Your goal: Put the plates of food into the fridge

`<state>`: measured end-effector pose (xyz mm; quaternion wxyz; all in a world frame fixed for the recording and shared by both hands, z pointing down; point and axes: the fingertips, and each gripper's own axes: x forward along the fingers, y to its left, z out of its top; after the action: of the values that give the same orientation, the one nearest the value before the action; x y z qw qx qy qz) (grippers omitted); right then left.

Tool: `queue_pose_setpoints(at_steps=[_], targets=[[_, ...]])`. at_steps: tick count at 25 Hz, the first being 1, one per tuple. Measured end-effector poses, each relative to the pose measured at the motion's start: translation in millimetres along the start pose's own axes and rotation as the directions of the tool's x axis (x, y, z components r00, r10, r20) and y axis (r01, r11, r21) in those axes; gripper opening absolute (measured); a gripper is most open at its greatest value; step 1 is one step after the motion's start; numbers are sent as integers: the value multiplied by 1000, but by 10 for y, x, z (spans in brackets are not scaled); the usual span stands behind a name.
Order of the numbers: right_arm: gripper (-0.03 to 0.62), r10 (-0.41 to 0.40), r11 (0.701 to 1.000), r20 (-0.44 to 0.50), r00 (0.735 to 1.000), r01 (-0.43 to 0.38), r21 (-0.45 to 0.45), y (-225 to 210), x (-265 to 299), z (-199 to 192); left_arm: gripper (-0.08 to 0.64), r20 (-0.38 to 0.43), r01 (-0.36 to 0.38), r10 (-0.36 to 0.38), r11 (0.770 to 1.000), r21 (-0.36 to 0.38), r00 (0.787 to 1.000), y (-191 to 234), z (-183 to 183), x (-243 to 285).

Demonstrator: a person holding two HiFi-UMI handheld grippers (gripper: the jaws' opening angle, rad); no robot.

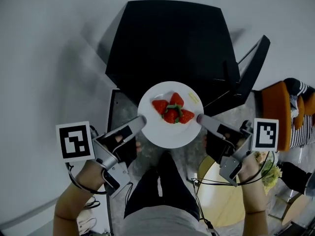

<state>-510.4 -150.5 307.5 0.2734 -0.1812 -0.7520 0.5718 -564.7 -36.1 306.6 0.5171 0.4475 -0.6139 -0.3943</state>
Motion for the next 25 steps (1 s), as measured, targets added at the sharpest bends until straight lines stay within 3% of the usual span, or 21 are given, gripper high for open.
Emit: queue_pose_setpoints(at_steps=[3, 5, 7, 9, 13, 15, 21, 25], targets=[[18, -22, 1000, 65, 998, 23, -6, -63, 53, 64, 23, 3, 14, -14, 1000, -8, 1000, 98, 86, 45], [18, -103, 994, 144, 984, 97, 49, -39, -10, 35, 23, -76, 29, -34, 998, -61, 997, 116, 99, 94], [18, -233, 969, 255, 938, 202, 144, 169, -193, -77, 23, -210, 47, -72, 991, -123, 975, -17, 62, 104], [20, -287, 955, 305, 908, 246, 165, 504, -260, -56, 23, -245, 58, -87, 990, -126, 966, -302, 155, 26], [18, -230, 970, 331, 915, 187, 158, 1339, -370, 19, 23, -195, 20, -37, 996, -88, 980, -1083, 288, -381], [18, -200, 974, 340, 919, 148, 171, 1529, -421, -25, 23, -168, 9, -25, 995, -95, 985, -1291, 245, -530], [20, -180, 982, 364, 914, 143, 126, 932, -251, -9, 21, -72, 24, -30, 997, -80, 997, -778, 203, -405], [20, -186, 983, 414, 891, 171, 74, 372, -181, 77, 20, -19, 59, -61, 995, -82, 998, -336, 139, -209]])
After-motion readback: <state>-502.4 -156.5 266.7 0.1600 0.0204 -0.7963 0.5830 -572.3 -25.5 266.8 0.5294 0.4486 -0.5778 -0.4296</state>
